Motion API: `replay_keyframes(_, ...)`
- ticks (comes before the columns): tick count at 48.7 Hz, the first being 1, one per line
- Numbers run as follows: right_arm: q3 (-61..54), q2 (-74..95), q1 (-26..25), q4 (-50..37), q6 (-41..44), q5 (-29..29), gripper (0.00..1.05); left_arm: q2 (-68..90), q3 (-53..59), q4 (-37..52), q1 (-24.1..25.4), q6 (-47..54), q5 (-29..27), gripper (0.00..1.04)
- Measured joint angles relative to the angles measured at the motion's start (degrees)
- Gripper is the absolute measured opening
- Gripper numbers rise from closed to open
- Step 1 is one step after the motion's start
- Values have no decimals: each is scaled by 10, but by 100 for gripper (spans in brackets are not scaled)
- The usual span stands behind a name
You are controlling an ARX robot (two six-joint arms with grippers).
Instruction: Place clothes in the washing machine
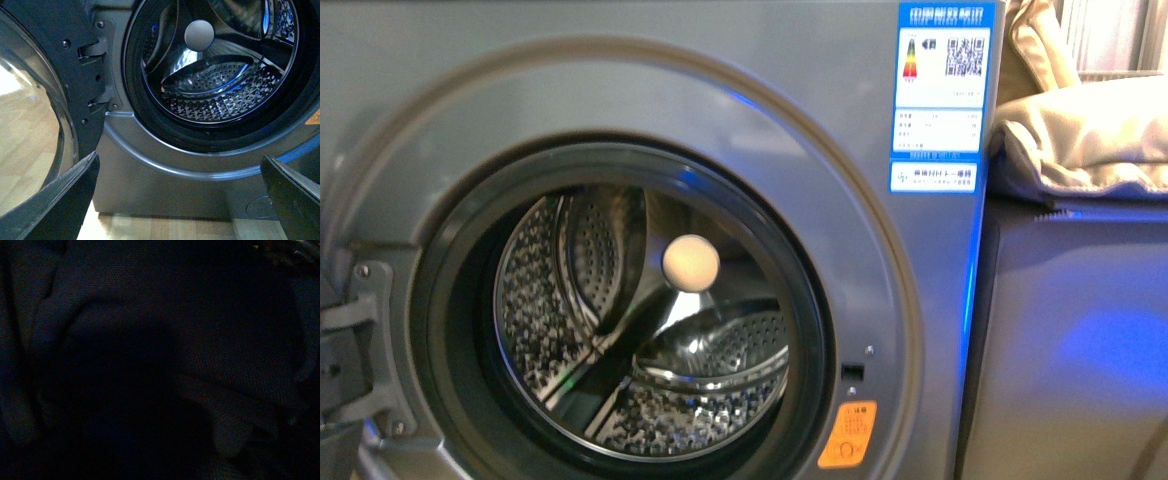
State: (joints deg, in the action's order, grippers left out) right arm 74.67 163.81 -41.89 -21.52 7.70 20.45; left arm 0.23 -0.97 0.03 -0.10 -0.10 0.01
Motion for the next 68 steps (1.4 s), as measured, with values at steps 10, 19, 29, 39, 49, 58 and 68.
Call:
replay_keyframes(10, 26, 35, -11, 0, 5, -13, 97, 0, 0, 0, 0, 0, 0, 98)
replay_keyframes(19, 20, 44, -13, -13, 16, -14, 97, 0, 0, 0, 0, 0, 0, 98)
replay_keyframes(29, -9, 39, -15, -46, 25, -26, 64, 0, 0, 0, 0, 0, 0, 98)
replay_keyframes(39, -59, -17, -24, -65, -5, -7, 28, 0, 0, 0, 0, 0, 0, 98)
replay_keyframes(49, -117, -111, -36, -75, -31, 30, 12, 0, 0, 0, 0, 0, 0, 98)
replay_keyframes(58, -183, -215, -53, -108, -44, 65, 12, 0, 0, 0, 0, 0, 0, 98)
replay_keyframes(68, -263, -337, -65, -138, -62, 110, 12, 0, 0, 0, 0, 0, 0, 98)
